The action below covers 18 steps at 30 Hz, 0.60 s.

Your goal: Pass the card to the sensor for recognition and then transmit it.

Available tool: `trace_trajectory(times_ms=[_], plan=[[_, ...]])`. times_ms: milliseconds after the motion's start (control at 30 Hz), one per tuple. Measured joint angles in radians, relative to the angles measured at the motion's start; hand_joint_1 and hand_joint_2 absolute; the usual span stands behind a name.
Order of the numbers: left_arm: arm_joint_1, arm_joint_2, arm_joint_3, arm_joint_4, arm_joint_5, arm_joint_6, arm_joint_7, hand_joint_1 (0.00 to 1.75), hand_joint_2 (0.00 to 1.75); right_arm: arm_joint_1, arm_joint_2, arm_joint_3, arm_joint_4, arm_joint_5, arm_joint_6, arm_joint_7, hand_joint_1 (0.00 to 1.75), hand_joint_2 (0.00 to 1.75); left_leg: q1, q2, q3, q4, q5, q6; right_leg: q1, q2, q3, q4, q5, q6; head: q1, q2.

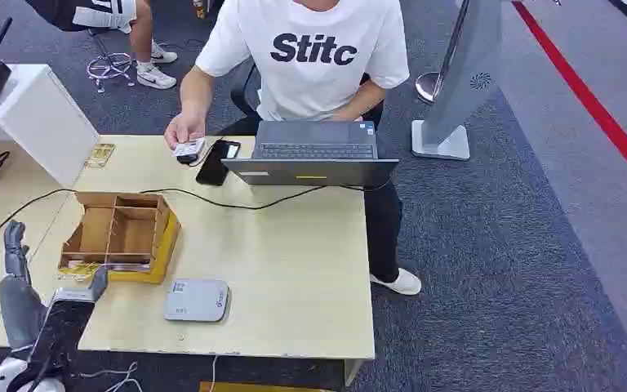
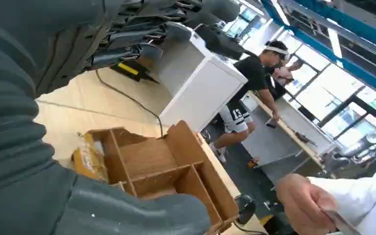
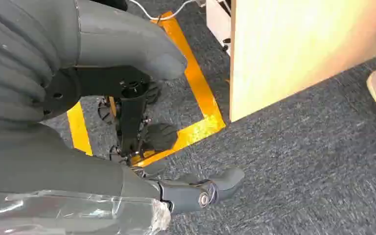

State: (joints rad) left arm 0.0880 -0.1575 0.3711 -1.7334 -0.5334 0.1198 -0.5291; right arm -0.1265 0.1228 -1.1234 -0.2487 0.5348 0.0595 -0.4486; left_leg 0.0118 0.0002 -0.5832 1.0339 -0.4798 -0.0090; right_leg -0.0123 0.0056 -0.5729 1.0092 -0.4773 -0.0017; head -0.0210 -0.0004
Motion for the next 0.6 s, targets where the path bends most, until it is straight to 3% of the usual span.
trace_trajectory(times_ms=[600], plan=[[-0.285,0.197,-0.273,0.274,-0.412,0.103,0.2,0.0,1.75,-0.035,0.009,0.042,0.008,0.061,-0.017,0.025,0.0,1.75,0.0,0.0,0.0,0.0,0.002,0.0,0.0,0.001,-0.001,0.0,0.002,0.0,0.0,0.0]])
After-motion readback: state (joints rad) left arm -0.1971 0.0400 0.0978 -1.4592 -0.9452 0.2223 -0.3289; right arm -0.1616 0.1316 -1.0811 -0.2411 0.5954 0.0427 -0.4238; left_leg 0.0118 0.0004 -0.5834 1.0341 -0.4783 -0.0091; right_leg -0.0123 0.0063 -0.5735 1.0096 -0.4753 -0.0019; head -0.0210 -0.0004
